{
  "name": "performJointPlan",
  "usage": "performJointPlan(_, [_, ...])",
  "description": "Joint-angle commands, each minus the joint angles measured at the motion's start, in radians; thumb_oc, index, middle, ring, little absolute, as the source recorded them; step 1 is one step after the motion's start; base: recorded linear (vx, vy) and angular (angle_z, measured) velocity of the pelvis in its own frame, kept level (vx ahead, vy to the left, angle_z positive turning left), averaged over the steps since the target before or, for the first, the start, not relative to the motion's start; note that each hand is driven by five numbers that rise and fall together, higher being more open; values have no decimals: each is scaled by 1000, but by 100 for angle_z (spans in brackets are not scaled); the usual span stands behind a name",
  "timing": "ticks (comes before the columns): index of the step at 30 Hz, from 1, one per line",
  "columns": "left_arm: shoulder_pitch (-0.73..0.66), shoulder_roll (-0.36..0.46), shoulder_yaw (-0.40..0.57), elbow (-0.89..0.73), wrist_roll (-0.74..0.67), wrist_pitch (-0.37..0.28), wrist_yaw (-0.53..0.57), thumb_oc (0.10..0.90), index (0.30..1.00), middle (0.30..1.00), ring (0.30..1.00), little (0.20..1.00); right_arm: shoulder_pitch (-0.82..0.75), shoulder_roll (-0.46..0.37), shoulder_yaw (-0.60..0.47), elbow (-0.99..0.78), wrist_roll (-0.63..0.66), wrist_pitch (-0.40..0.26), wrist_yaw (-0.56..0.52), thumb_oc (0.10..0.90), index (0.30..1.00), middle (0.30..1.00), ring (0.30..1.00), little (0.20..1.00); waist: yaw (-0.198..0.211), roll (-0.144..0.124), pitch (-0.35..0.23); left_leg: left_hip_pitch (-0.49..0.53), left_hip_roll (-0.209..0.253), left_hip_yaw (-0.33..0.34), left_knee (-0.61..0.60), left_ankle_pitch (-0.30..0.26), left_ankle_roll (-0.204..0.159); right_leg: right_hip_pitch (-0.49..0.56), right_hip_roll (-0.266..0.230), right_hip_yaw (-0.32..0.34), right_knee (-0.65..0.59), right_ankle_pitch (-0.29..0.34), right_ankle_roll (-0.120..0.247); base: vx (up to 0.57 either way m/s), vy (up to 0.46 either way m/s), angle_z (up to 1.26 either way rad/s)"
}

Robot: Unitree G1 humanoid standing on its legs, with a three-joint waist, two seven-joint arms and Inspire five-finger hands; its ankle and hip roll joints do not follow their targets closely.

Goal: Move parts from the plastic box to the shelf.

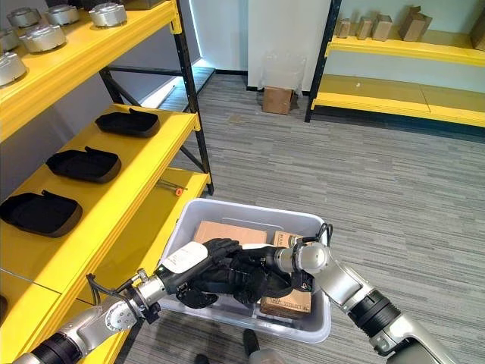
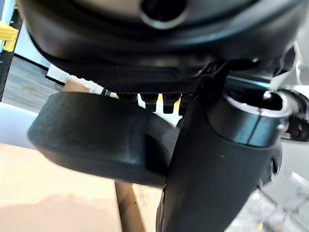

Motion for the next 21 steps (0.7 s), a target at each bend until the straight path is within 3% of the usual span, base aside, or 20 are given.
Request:
performJointPlan(1, [-136, 20, 2, 2, 25, 23, 139, 900, 1000, 1000, 1000, 1000, -141, 59, 18, -48, 108, -95, 18, 400, 300, 300, 300, 300, 11, 9, -59, 41, 16, 15, 6, -131, 3, 41, -22, -46, 34, -142, 62, 0, 0, 0])
performJointPlan(7, [-105, 74, 66, 65, 60, 81, 272, 900, 1000, 1000, 1000, 1000, -136, 59, 23, -43, 94, -91, -3, 400, 300, 300, 300, 300, 20, 14, -58, 40, 13, 16, 6, -129, 1, 41, -27, -50, 32, -141, 63, 0, 5, 0])
performJointPlan(11, [-89, 73, 166, 70, 105, 121, 380, 900, 1000, 1000, 1000, 1000, -114, 75, 13, -25, 82, -95, -25, 400, 300, 300, 300, 300, 32, 14, -60, 41, 11, 9, 4, -130, 3, 44, -29, -54, 31, -141, 63, 0, 0, 0])
performJointPlan(13, [-77, 79, 235, 68, 107, 99, 364, 900, 1000, 1000, 1000, 1000, -105, 80, 2, -10, 73, -98, -20, 400, 300, 300, 300, 300, 42, 9, -63, 37, 10, 2, 3, -130, 3, 42, -31, -56, 33, -140, 64, -3, -13, 7])
performJointPlan(16, [-81, 84, 225, 67, 116, 53, 331, 900, 1000, 1000, 1000, 1000, -104, 77, 15, -23, 84, -82, -9, 400, 300, 300, 300, 300, 42, 5, -64, 34, 9, 0, 3, -130, 3, 38, -29, -57, 34, -138, 63, -12, 1, 6])
performJointPlan(21, [-81, 75, 201, 73, 116, 48, 323, 900, 1000, 1000, 1000, 1000, -92, 73, 4, -16, 124, -51, -17, 400, 300, 300, 300, 300, 37, 1, -65, 37, 9, 1, 2, -131, 6, 38, -27, -51, 37, -138, 62, 0, 0, 0])
